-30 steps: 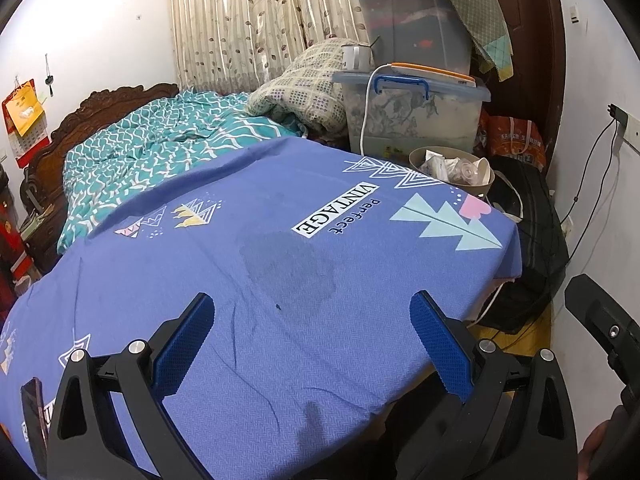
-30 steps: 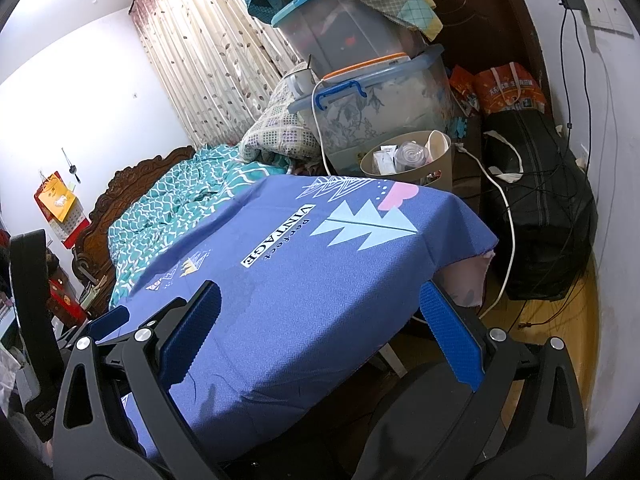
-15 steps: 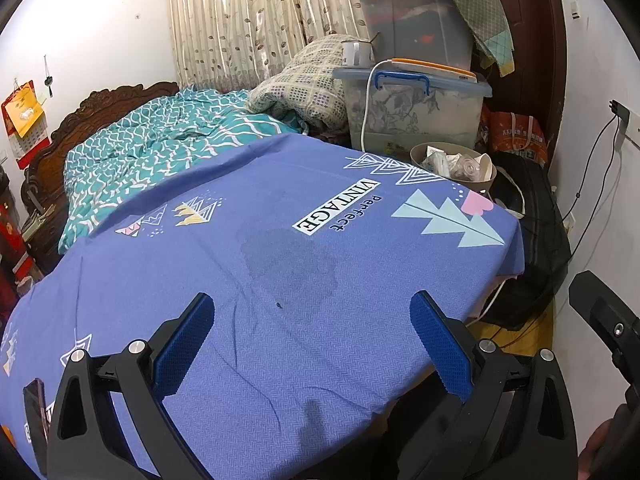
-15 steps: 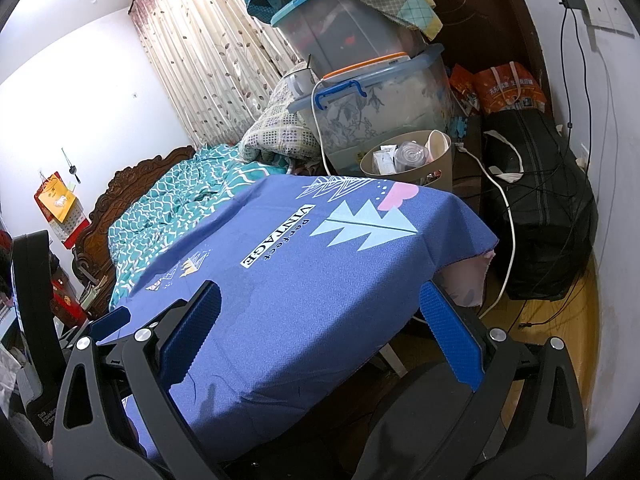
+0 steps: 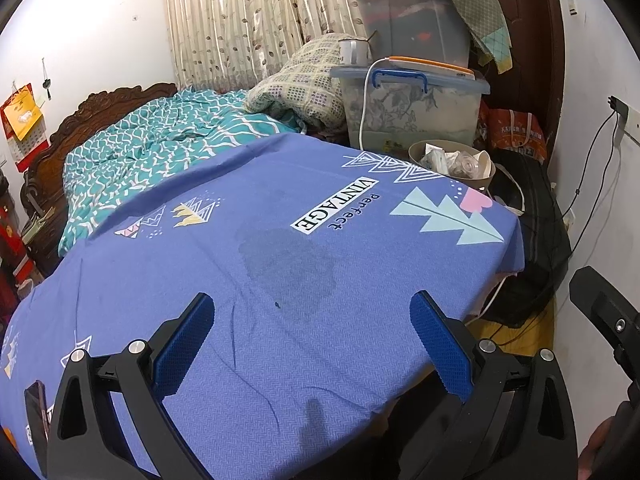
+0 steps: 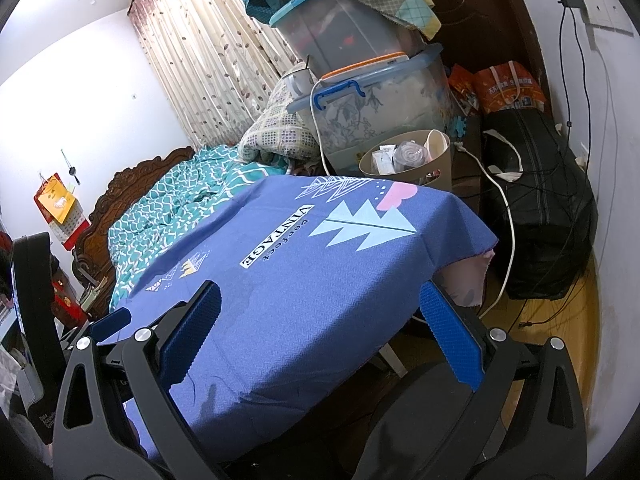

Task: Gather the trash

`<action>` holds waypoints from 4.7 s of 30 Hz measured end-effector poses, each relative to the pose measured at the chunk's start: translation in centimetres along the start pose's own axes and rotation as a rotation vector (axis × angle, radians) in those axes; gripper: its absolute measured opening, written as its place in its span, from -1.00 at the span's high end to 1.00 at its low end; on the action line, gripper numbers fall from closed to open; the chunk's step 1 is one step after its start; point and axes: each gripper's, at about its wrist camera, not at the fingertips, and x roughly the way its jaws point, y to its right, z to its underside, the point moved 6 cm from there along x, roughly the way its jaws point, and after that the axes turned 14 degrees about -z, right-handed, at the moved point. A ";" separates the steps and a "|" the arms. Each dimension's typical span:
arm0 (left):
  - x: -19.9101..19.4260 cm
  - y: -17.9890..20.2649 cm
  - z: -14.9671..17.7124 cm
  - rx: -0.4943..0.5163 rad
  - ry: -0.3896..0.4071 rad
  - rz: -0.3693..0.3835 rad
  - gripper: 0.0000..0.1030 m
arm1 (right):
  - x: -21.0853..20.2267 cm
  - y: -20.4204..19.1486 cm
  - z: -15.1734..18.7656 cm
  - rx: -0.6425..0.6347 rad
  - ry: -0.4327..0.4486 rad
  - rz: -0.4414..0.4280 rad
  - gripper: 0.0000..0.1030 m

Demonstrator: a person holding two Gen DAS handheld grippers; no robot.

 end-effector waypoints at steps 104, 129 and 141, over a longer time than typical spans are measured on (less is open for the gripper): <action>-0.1 -0.2 0.6 0.031 0.002 0.007 -0.83 | -0.1 0.3 -0.1 0.007 -0.001 -0.001 -0.91; 0.3 -0.5 0.4 0.036 0.003 0.015 -0.83 | -0.1 0.3 -0.2 0.008 -0.001 -0.001 -0.91; 0.7 -0.2 0.6 0.046 -0.020 0.033 -0.83 | -0.1 0.3 -0.1 0.009 -0.003 -0.001 -0.91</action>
